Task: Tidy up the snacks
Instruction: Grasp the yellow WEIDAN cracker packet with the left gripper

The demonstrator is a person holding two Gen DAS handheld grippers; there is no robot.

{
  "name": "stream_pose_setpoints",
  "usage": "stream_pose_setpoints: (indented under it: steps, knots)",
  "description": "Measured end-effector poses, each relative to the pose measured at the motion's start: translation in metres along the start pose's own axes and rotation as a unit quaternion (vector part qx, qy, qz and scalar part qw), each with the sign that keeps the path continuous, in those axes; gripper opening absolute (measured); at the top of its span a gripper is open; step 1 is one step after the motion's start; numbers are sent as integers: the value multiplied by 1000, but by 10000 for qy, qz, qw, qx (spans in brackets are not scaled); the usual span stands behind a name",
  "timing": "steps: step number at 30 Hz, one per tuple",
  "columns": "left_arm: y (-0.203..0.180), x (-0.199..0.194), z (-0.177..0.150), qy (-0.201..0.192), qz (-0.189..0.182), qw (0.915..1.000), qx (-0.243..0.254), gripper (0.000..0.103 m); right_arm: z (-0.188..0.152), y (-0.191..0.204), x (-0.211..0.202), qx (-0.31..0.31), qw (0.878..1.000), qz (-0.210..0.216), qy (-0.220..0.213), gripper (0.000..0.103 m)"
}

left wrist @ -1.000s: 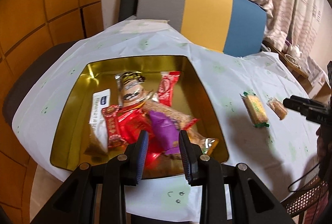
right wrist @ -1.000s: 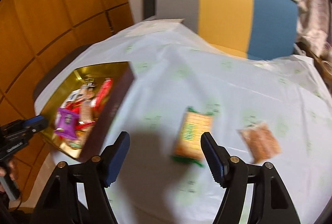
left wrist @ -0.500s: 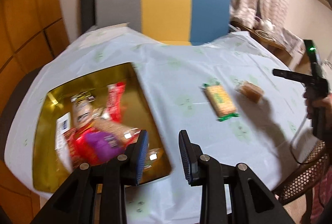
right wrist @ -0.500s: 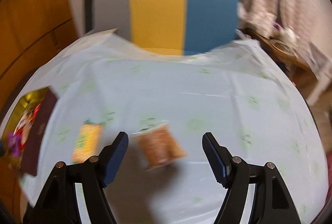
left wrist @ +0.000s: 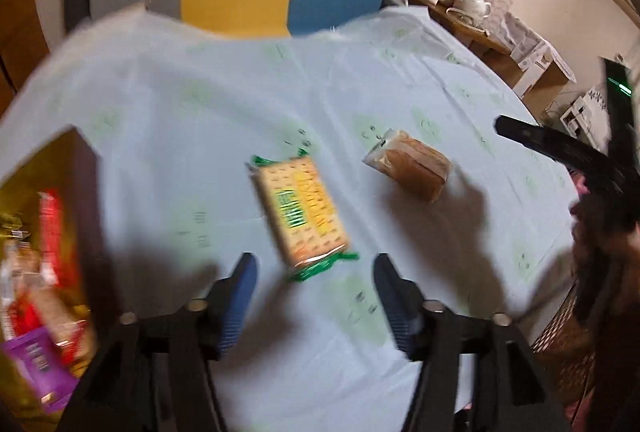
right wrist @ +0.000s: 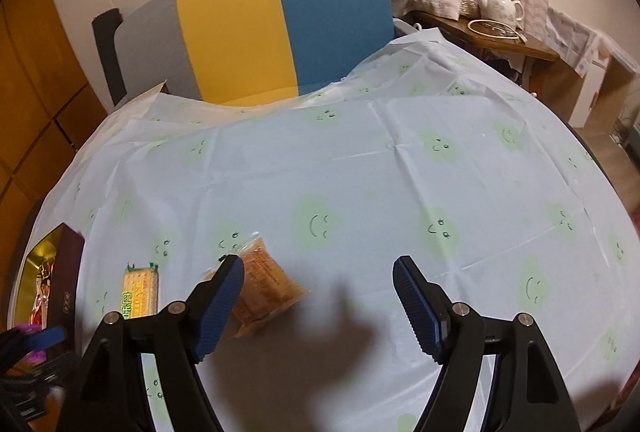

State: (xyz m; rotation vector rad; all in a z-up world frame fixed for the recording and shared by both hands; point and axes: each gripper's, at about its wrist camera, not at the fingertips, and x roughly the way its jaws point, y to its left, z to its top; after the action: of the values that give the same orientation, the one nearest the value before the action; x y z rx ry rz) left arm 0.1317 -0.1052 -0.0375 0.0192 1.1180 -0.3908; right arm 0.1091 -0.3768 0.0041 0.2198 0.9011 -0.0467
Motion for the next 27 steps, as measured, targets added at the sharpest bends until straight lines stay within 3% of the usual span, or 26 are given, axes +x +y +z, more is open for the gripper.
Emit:
stream_pose_setpoints:
  steps: [2,7,12,13,14,15,21,27]
  knots:
    - [1,16,9,96,-9,9996,-247,67,-2,0,-2,64,9999,138,-11,78]
    - [-1,49,23,386,174,9986,-323,71,-3,-1,-5,225,9993,313,-20,82]
    - [-3,59,34,353,144,9983,-430,71,-1,-4,-4,291,9991,322,0,82]
    - [-4,64,36,374,125,9986,-365,69,-1,-5,-4,310,9990,318,0,82]
    - [-6,67,36,414,199,9984,-324,54,-1,-5,-4,317,9990,319,-7,82]
    - [-7,70,34,462,321,9980,-282,49,-1,-6,-4,314,9990,316,-13,82]
    - [-5,59,13,383,190,9990,92,49,-2,-3,0,218,9996,198,43,82]
    - [-3,31,-37,317,243,9974,603,49,-6,-1,6,101,9997,65,231,82]
